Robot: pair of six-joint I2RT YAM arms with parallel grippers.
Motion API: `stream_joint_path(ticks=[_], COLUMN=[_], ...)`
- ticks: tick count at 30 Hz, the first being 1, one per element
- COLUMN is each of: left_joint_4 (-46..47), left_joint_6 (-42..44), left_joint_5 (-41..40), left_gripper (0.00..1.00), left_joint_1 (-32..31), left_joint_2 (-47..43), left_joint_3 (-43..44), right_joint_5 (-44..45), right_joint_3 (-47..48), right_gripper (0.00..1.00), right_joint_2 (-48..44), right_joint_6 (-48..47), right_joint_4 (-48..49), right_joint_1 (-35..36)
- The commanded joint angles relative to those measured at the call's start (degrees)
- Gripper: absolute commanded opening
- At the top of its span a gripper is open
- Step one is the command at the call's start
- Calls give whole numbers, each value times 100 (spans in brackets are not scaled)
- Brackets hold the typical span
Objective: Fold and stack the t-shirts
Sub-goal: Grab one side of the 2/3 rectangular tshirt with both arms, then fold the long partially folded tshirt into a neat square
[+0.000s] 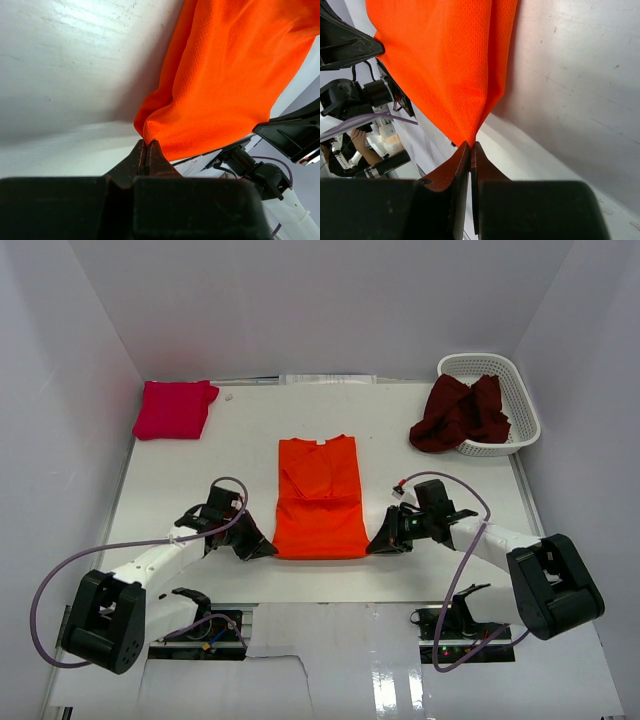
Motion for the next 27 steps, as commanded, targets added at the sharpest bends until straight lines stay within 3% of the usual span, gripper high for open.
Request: stream_joint_path(ticks=[1,12,27], left_joint_4=[-483,-553,-1212], left_joint_6=[86,-90,7], left_joint_5=[-262,20,81], left_gripper=[0,0,0], left_joint_1=[26,-1,8], left_joint_2=[-211,-562,-553], left_joint_3=[83,-75,944], right_joint_5=[81,90,-77], right_joint_3=[-93,-550,293], right_gripper=[8,8,8], right_joint_2=[-155,-717,-1087], right_joint_6=[-168,16,-54], right_joint_4=[-493,-598,-1362], right_joint_1=[-13,92,84])
